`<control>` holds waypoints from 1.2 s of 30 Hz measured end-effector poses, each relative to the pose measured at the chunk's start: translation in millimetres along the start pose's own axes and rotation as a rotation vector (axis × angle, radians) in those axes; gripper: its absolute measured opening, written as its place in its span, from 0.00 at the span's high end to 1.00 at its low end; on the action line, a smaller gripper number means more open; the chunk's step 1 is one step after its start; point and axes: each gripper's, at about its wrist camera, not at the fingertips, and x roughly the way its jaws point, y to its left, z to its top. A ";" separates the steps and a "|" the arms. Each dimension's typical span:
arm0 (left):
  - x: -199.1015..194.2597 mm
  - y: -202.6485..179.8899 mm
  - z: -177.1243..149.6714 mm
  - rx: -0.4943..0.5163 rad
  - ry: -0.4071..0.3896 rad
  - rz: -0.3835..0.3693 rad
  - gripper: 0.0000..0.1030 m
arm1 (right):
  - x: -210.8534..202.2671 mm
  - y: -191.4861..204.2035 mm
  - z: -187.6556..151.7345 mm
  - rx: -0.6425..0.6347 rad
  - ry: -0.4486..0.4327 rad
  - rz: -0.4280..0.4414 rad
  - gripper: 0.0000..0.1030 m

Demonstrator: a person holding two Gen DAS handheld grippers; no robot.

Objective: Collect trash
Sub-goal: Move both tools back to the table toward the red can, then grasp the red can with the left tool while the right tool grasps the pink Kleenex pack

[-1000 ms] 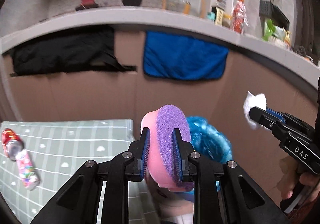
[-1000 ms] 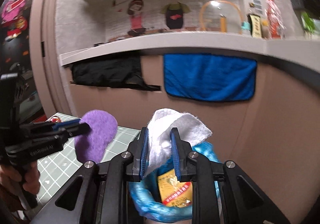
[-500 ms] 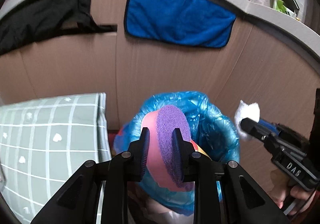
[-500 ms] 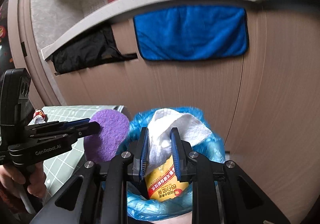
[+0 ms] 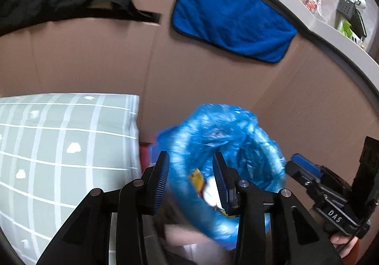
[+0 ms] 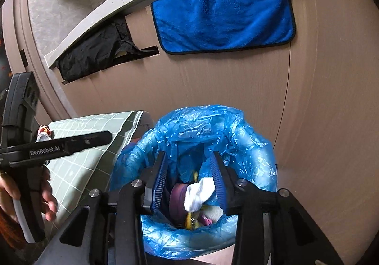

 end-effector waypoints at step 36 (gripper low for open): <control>-264.1 382.9 -84.2 -0.468 -0.253 0.439 0.62 | 133.1 422.4 -5.9 -0.408 0.277 0.478 0.64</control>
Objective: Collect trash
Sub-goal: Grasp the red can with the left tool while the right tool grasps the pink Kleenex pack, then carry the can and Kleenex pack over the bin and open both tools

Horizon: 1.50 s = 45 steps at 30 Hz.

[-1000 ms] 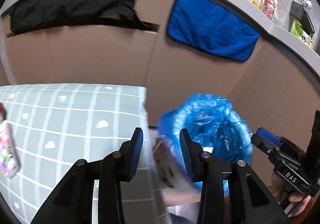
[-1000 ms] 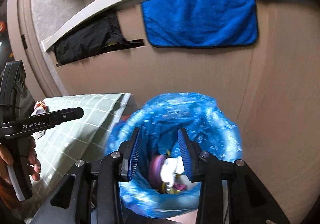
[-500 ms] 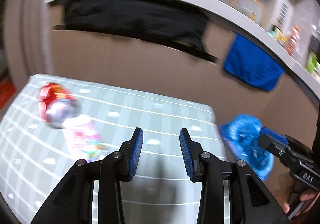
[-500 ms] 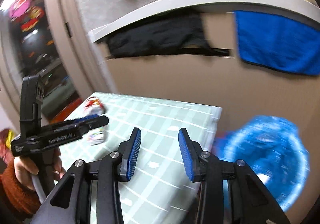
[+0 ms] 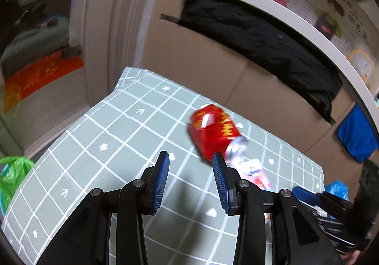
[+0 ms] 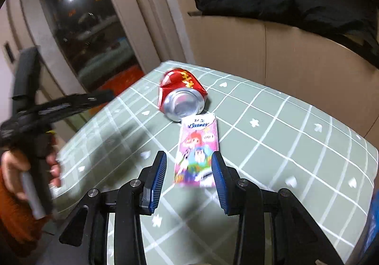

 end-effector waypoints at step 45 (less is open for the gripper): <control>11.5 -97.9 -17.5 0.136 -0.016 -0.034 0.79 | -73.1 -41.7 -54.4 0.069 -0.095 -0.060 0.69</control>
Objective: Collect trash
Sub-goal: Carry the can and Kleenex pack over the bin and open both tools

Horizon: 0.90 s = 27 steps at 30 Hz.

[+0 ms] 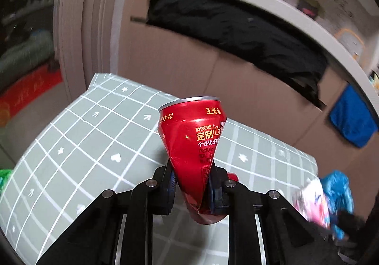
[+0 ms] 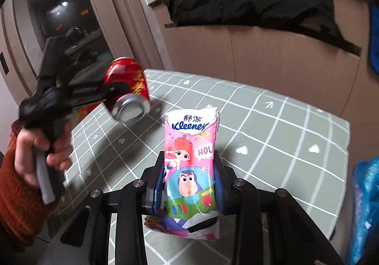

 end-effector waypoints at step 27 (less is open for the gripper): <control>-110.0 -291.7 -94.8 0.419 -0.102 -0.276 0.79 | -260.9 -105.0 -64.7 0.089 -0.352 -0.328 0.69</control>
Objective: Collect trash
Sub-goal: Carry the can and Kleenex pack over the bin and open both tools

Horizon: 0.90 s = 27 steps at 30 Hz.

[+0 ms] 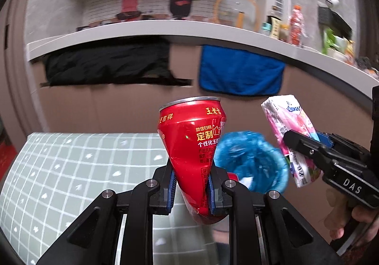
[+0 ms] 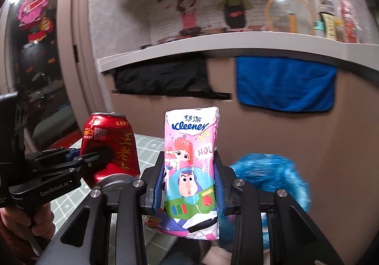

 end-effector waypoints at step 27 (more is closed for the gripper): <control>195.5 -74.9 -14.4 0.017 0.278 -0.137 0.79 | 80.1 -155.5 -50.0 0.216 0.149 -0.172 0.69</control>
